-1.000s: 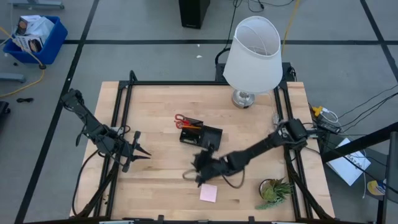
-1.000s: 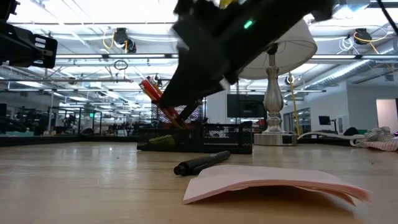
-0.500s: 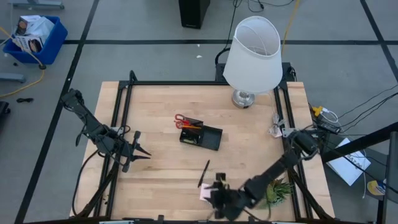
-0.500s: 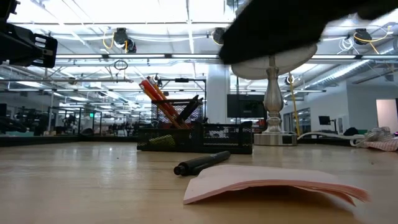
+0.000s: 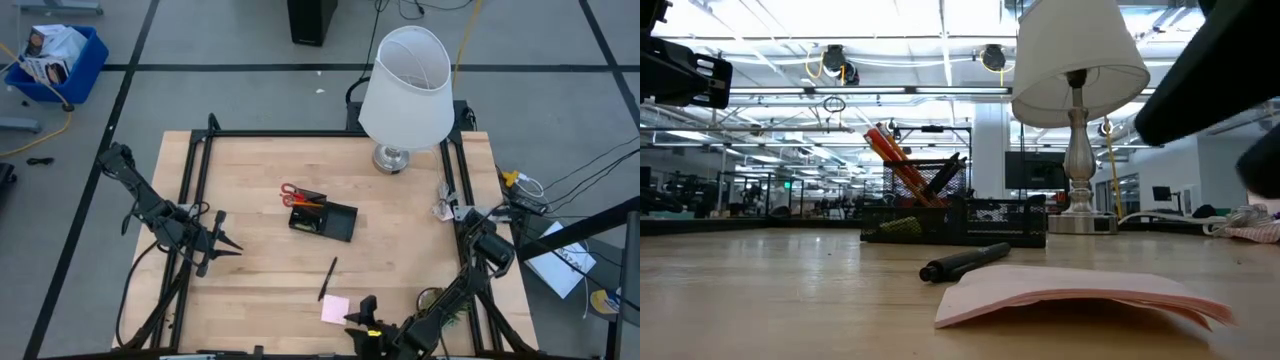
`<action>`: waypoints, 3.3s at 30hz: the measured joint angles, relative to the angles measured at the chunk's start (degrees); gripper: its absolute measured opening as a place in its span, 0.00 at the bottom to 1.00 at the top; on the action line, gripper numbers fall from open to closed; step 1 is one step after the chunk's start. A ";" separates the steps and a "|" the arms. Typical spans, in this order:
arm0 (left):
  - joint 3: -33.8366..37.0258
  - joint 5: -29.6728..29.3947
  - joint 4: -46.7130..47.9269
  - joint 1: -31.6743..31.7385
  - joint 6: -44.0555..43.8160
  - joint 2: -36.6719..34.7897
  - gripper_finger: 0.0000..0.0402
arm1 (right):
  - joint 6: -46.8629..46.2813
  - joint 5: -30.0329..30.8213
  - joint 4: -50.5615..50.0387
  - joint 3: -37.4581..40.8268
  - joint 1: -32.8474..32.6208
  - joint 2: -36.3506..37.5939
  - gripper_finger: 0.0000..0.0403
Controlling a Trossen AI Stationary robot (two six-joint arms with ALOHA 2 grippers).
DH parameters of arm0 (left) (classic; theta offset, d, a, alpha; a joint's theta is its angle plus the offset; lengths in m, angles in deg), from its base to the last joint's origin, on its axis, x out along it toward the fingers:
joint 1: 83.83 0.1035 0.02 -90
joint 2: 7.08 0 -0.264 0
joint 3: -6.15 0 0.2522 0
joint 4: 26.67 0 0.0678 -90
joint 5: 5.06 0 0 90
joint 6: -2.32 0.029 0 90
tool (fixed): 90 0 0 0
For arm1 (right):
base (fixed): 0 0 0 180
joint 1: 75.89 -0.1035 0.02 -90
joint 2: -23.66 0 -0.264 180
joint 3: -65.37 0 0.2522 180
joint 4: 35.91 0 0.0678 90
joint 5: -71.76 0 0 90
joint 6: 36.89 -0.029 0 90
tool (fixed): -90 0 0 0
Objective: Pick and place office supplies into organizer
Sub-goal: Put the pink sticky notes into the black desk organizer
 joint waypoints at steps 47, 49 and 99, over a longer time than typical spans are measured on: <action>0.00 -0.02 -0.22 0.01 0.00 0.00 0.16 | -5.87 5.63 -9.47 -0.93 6.19 -4.50 0.00; 0.00 -0.02 -0.22 0.01 0.00 0.00 0.16 | -5.59 6.25 -9.30 -0.93 6.17 -4.36 0.00; 0.00 -0.01 -0.27 0.01 0.00 -0.02 0.16 | 11.11 -5.87 -16.35 -7.84 14.13 -8.65 0.03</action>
